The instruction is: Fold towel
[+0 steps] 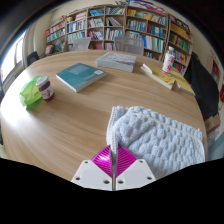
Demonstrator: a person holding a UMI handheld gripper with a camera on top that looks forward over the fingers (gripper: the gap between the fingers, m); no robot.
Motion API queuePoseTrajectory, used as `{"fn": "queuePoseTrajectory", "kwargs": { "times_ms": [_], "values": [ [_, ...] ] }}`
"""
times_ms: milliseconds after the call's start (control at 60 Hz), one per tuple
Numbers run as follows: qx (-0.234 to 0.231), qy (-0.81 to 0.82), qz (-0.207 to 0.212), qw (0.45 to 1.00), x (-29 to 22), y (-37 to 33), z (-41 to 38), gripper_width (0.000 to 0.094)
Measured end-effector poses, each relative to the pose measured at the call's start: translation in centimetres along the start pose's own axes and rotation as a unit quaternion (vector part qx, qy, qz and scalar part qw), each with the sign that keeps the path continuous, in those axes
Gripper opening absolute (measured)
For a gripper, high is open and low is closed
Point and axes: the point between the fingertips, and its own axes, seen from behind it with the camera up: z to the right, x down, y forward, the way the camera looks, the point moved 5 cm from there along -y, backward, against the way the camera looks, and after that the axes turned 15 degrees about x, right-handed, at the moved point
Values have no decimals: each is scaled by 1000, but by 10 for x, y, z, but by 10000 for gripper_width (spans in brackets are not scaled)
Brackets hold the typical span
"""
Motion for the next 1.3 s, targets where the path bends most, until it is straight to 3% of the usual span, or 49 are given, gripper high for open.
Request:
{"fn": "queuePoseTrajectory", "kwargs": {
  "times_ms": [100,200,283,383,533,600,667,717,767,850,867,917,1067,1300],
  "values": [
    [-36,55,19,998,-25,-26,22,16],
    [-42,132,58,989,-61,-63,77,20],
    [-30,195,60,979,-62,-79,140,24],
    [27,228,24,973,-25,-67,212,34],
    [108,237,-71,963,59,-20,274,37],
    [110,248,-104,957,82,-3,274,39],
    [109,256,-97,956,87,5,278,56],
    [108,256,-107,954,86,0,277,125],
    [99,265,-109,953,78,-9,276,281],
    [91,285,-85,951,63,-32,280,835],
    [94,285,-80,951,62,-36,282,864],
    [104,281,-68,952,60,-50,285,819],
    [135,297,-38,945,49,-117,278,835],
    [122,334,-7,935,79,-248,217,831]
  ]
}}
